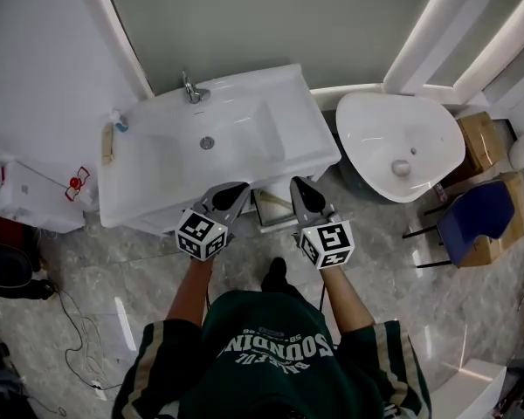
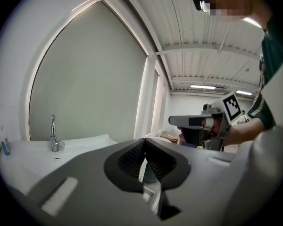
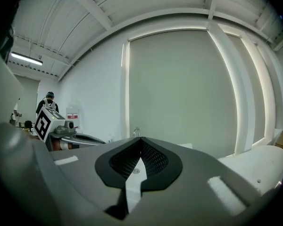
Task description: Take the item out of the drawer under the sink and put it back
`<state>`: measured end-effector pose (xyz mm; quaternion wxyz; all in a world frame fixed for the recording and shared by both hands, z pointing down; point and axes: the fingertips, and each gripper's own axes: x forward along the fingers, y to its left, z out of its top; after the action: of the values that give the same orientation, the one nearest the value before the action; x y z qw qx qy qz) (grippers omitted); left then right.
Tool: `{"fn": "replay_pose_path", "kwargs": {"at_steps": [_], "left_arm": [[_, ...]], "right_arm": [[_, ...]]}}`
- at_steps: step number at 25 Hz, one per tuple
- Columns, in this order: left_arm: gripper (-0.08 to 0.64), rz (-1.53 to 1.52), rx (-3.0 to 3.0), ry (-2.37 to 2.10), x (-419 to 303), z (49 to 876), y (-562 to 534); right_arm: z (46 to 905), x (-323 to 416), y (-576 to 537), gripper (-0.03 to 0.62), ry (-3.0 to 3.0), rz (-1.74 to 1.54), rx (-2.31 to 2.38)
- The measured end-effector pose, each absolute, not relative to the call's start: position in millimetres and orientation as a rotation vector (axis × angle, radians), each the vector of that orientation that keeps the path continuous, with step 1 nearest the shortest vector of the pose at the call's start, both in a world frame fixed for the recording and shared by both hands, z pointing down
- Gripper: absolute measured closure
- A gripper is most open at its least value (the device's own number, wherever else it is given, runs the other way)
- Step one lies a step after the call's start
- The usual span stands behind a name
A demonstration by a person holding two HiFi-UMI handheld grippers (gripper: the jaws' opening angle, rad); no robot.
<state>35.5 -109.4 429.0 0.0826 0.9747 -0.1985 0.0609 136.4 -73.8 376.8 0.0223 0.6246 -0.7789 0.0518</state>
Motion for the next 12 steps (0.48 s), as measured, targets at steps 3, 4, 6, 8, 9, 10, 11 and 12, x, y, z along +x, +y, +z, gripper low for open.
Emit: {"fn": "replay_pose_path", "kwargs": {"at_steps": [3, 4, 6, 8, 9, 10, 11, 12], "left_arm": [[0.511, 0.183, 2.902, -0.651, 53.8, 424.8, -122.4], [0.511, 0.184, 2.901, -0.668, 58.4, 424.1, -125.1], [0.511, 0.185, 2.897, -0.7, 64.7, 424.0, -129.6], [0.511, 0.183, 2.888, -0.726, 67.8, 426.0, -133.7], [0.511, 0.182, 2.882, -0.736, 68.3, 427.5, -136.1], [0.511, 0.181, 2.876, -0.745, 68.8, 428.8, -138.8], [0.511, 0.181, 2.871, -0.75, 69.4, 429.8, -141.7], [0.511, 0.183, 2.867, -0.753, 70.3, 430.4, -144.1]], "right_arm": [[373.2, 158.3, -92.4, 0.595, -2.455, 0.157, 1.884], [373.0, 163.1, -97.5, 0.595, -2.47, 0.157, 1.866], [374.7, 169.0, -106.5, 0.595, -2.495, 0.157, 1.83], [378.4, 170.9, -113.5, 0.595, -2.511, 0.161, 1.801], [380.5, 171.0, -116.3, 0.595, -2.517, 0.167, 1.791], [382.1, 171.0, -118.9, 0.595, -2.523, 0.173, 1.783], [383.1, 170.9, -121.3, 0.595, -2.53, 0.179, 1.777], [383.7, 170.9, -123.5, 0.595, -2.537, 0.184, 1.772]]}}
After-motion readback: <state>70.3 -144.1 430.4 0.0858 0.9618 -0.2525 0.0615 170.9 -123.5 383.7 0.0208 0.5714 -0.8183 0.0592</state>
